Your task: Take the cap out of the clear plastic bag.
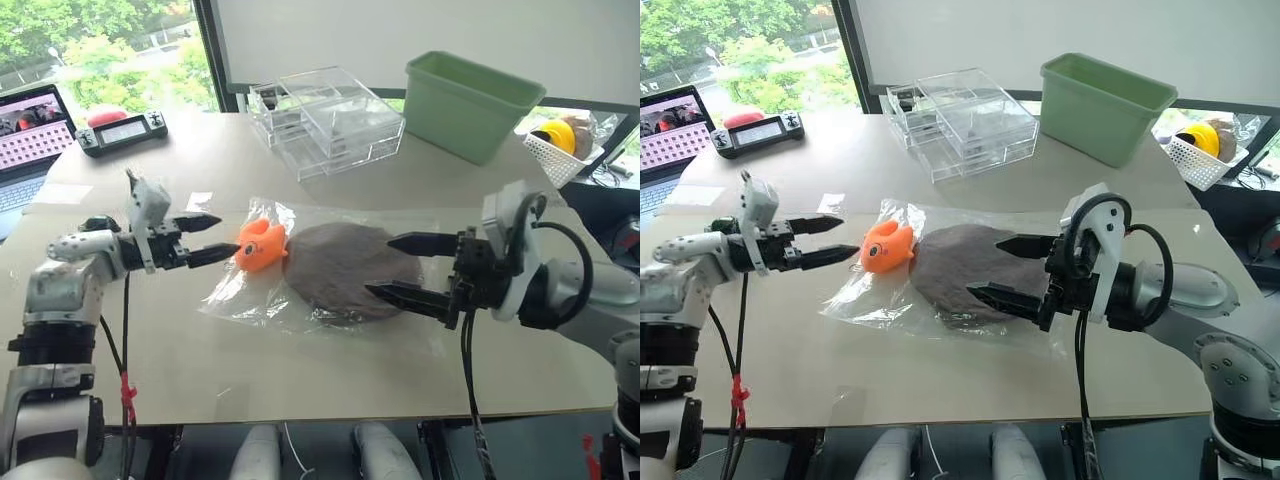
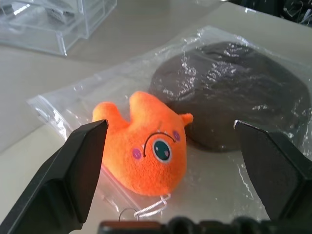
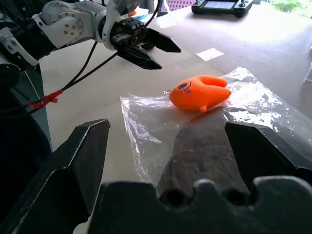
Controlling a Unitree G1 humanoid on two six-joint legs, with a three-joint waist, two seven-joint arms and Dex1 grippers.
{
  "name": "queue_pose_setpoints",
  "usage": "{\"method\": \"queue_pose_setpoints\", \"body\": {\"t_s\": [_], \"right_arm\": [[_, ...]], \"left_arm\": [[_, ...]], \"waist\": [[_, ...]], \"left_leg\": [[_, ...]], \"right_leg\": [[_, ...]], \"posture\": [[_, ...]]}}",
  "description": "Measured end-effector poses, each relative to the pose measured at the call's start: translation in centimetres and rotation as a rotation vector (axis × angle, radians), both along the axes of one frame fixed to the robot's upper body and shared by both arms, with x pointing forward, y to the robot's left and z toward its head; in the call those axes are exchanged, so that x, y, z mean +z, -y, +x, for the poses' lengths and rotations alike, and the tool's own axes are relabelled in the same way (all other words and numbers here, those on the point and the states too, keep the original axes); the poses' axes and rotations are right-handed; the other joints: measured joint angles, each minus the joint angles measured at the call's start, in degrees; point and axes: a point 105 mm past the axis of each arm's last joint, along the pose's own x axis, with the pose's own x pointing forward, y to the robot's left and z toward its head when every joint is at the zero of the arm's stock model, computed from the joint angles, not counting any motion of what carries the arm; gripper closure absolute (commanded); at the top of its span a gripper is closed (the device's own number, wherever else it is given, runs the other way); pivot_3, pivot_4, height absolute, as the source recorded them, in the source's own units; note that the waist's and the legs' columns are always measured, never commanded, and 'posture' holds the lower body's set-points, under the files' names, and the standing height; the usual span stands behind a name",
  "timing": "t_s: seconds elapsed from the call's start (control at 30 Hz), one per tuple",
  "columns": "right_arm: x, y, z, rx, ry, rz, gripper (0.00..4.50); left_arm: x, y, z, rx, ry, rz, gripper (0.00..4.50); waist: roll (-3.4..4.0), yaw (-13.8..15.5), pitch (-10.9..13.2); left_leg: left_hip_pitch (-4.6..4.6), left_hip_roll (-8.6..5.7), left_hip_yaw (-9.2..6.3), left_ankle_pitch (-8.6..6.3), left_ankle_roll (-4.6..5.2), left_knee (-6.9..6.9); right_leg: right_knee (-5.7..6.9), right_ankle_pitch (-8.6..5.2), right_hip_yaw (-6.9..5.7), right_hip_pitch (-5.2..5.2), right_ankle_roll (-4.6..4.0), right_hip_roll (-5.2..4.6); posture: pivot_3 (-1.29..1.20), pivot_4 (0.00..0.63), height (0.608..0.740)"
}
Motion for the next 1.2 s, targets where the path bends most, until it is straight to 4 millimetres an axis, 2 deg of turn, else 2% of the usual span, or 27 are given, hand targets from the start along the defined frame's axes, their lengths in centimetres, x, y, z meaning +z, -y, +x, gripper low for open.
{"method": "queue_pose_setpoints", "body": {"t_s": [0.13,0.37,0.53,0.63,0.77,0.9,1.0,1.07,1.1,1.2], "right_arm": [[-0.5,-0.2,-0.1,0.006,-0.012,-0.029,0.00],[-0.9,-0.3,-0.1,0.011,-0.024,-0.036,0.00],[-1.7,-0.1,-0.6,0.013,-0.052,-0.062,0.00],[-3.1,0.6,-0.4,-0.033,-0.086,-0.101,0.00],[-4.5,1.2,0.0,-0.086,-0.099,-0.128,0.00],[-5.5,1.5,0.3,-0.124,-0.100,-0.136,0.00],[-5.8,1.6,0.5,-0.138,-0.090,-0.132,0.00],[-5.8,1.4,0.7,-0.150,-0.063,-0.108,0.00],[-5.7,1.2,0.9,-0.157,-0.039,-0.092,0.00],[-5.9,1.6,1.5,-0.199,0.014,-0.038,0.00]], "left_arm": [[-1.2,0.3,0.5,0.010,0.037,0.103,0.04],[-2.7,1.6,1.4,0.002,0.054,0.125,0.04],[-2.9,3.3,2.8,0.001,0.079,0.118,0.04],[-3.5,3.3,4.2,0.066,0.113,0.163,0.04],[-4.2,4.0,4.7,0.059,0.106,0.178,0.04],[-4.6,4.0,5.0,0.060,0.110,0.209,0.04],[-4.9,3.9,5.0,0.054,0.112,0.216,0.72],[-5.1,3.8,5.0,0.049,0.115,0.225,1.39],[-5.1,3.9,5.0,0.046,0.116,0.226,1.96],[-5.0,4.0,5.0,0.036,0.116,0.229,2.86]], "waist": [[-0.04,0.04,0.02],[-0.06,0.07,0.03],[-0.09,0.25,0.05],[-0.12,0.35,0.05],[-0.12,0.20,0.05],[-0.12,0.07,0.05],[-0.12,0.09,0.05],[-0.12,0.07,0.05],[-0.12,0.05,0.05],[-0.18,0.08,0.01]], "left_leg": [[0.02,-0.01,0.01,0.00,0.00,0.03],[0.01,-0.01,0.01,0.00,0.00,0.04],[0.00,-0.03,-0.01,0.00,0.00,0.07],[0.01,-0.04,-0.02,0.00,0.00,0.09],[0.01,-0.05,-0.02,0.00,0.00,0.09],[0.04,-0.06,-0.02,0.00,0.00,0.10],[0.05,-0.05,-0.02,0.00,0.00,0.11],[0.07,-0.05,-0.03,0.00,0.00,0.11],[0.08,-0.06,-0.03,0.00,0.00,0.11],[0.11,-0.07,-0.06,0.00,0.00,0.11]], "right_leg": [[0.00,0.00,0.01,0.02,0.01,0.00],[0.00,0.00,0.00,0.02,0.01,0.00],[0.00,0.00,-0.01,0.05,0.02,0.00],[0.00,0.00,-0.02,0.07,0.03,-0.01],[0.03,0.00,-0.01,0.07,0.03,0.00],[0.03,-0.04,0.00,0.10,0.10,-0.01],[0.03,-0.03,-0.01,0.11,0.10,0.00],[0.03,-0.04,-0.02,0.13,0.10,0.00],[0.04,-0.04,-0.01,0.15,0.10,-0.01],[0.01,-0.07,-0.05,0.22,0.17,-0.01]], "posture": [[0.00,0.150,0.735],[0.00,0.150,0.735],[0.00,0.150,0.735],[0.00,0.150,0.735],[0.00,0.150,0.735],[0.00,0.150,0.735],[0.00,0.150,0.735],[0.00,0.150,0.735],[0.00,0.150,0.735],[0.00,0.150,0.735]]}}
